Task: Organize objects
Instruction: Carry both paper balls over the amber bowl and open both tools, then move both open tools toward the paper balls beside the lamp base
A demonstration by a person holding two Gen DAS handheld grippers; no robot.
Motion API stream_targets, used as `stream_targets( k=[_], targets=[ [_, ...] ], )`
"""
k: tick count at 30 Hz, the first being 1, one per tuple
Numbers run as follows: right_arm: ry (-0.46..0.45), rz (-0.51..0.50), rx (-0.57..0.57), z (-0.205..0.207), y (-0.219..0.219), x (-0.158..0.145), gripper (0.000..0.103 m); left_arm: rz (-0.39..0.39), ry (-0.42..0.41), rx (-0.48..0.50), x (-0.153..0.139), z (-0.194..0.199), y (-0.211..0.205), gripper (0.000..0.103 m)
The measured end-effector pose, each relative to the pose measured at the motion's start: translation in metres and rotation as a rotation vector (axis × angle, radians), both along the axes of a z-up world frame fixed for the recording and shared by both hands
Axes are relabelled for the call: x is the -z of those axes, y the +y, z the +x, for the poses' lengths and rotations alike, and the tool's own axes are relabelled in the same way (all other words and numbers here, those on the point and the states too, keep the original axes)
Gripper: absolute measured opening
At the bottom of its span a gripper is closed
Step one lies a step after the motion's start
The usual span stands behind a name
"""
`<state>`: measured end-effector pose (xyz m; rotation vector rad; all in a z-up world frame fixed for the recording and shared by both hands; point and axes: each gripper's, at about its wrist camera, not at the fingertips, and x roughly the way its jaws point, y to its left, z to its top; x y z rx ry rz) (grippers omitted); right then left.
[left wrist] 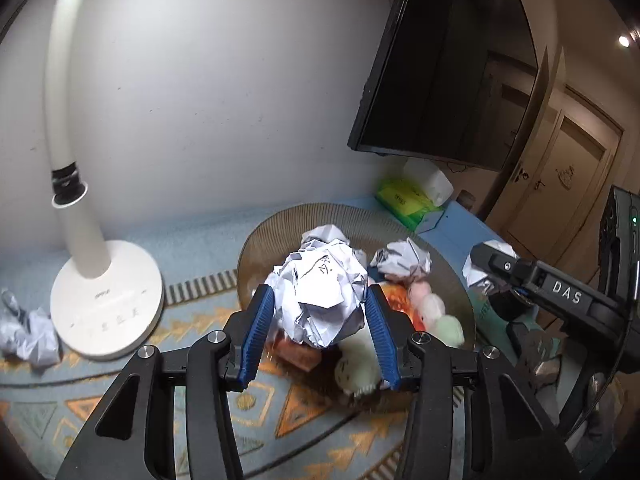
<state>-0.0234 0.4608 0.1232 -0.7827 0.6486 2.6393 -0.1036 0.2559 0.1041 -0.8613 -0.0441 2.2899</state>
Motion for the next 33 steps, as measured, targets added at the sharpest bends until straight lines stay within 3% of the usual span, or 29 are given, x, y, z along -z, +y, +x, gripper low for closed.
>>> stream_targets(
  k=[4,5,6,8,15,21,27,33],
  targets=[
    [-0.015,-0.025,0.033,-0.015,0.022,0.008,0.050,-0.022,0.021,-0.020,0.001,-0.025,0.025,0.052],
    [-0.029,-0.030,0.040,-0.017,0.026,0.011,0.058,-0.016,0.007,-0.032,0.004,-0.030,0.028,0.060],
    [-0.031,-0.036,0.056,-0.018,0.027,0.013,0.068,-0.010,-0.016,-0.038,0.008,-0.035,0.029,0.075],
    [-0.021,-0.050,0.058,-0.017,0.030,0.016,0.069,0.019,-0.053,-0.045,0.015,-0.040,0.026,0.082],
    [-0.012,-0.028,0.003,-0.001,0.006,0.015,0.069,0.021,-0.093,-0.067,0.022,-0.024,-0.012,0.082],
    [0.002,-0.016,-0.139,0.015,-0.051,0.010,0.069,0.018,-0.073,-0.137,0.016,0.019,-0.082,0.082],
    [0.008,-0.004,-0.272,0.023,-0.127,0.021,0.069,0.013,-0.058,-0.285,0.019,0.073,-0.173,0.083],
    [-0.084,-0.008,-0.445,0.008,-0.203,0.061,0.069,0.003,-0.095,-0.470,0.047,0.096,-0.253,0.084]
  ],
)
